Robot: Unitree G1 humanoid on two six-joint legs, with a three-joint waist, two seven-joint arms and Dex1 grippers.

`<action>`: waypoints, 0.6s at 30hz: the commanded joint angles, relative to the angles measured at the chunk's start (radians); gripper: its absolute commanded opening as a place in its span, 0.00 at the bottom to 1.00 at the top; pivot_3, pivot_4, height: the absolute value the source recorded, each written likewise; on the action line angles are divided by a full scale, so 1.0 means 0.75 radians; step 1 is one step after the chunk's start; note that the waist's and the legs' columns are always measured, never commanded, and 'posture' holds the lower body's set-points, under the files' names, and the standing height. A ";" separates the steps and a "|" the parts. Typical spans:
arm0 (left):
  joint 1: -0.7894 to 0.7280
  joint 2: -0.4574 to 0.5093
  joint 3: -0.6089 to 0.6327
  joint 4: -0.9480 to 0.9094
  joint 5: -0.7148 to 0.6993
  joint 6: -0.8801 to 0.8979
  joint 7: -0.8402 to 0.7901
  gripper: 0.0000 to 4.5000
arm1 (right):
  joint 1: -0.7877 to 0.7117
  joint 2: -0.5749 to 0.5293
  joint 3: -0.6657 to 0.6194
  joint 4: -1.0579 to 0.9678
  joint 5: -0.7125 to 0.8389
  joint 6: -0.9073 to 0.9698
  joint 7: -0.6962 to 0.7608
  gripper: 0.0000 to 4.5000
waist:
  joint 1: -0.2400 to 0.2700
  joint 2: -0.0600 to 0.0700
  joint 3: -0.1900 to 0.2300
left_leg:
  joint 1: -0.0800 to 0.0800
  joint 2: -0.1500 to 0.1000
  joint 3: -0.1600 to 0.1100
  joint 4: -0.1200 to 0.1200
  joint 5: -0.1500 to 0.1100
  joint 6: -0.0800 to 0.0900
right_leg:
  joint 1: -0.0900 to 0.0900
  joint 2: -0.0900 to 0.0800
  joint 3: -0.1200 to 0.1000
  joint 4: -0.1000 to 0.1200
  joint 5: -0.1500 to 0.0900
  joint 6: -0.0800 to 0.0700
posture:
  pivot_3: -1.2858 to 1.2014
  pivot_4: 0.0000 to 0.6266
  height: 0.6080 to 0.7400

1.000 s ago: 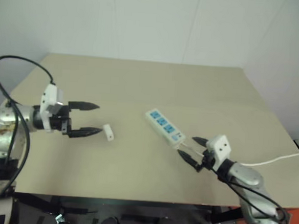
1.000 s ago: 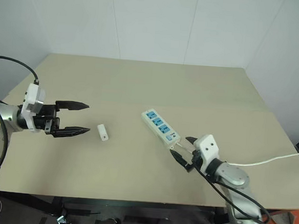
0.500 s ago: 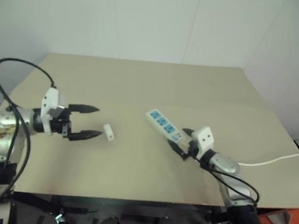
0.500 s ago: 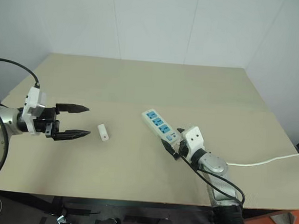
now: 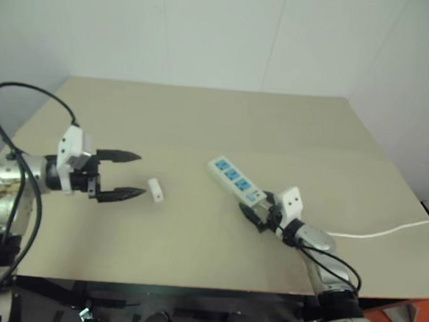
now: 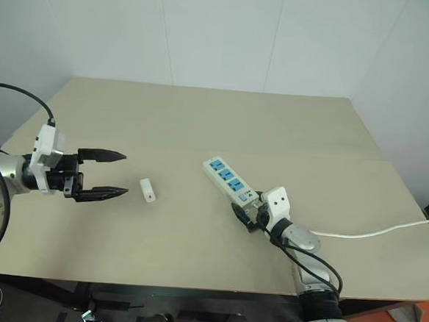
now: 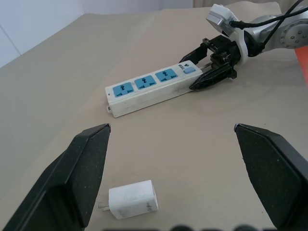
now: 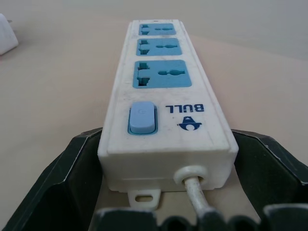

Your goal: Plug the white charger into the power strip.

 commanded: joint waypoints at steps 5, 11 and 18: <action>-0.043 0.002 0.012 -0.007 -0.003 -0.015 0.006 1.00 | -0.033 0.012 -0.023 0.058 0.021 -0.044 0.019 0.80 | -0.002 0.000 0.000 | 0.001 0.000 0.000 0.000 0.000 0.000 | 0.000 0.000 0.000 0.001 0.000 0.000 | 0.52 0.24 1.00; -0.073 0.009 -0.010 0.008 0.013 -0.040 -0.029 1.00 | -0.024 -0.005 -0.011 0.070 -0.008 -0.086 0.038 0.76 | -0.001 -0.001 -0.001 | 0.002 0.000 0.000 0.000 0.000 0.000 | 0.001 0.000 0.000 0.000 0.000 0.000 | 0.52 0.24 1.00; -0.519 0.002 -0.322 0.440 0.258 -0.354 -0.298 1.00 | 0.003 -0.198 -0.086 0.091 0.076 -0.148 0.273 0.76 | 0.026 -0.001 -0.001 | 0.000 -0.002 -0.001 0.002 0.000 0.000 | 0.003 0.000 -0.002 -0.002 0.000 0.001 | 0.52 0.24 1.00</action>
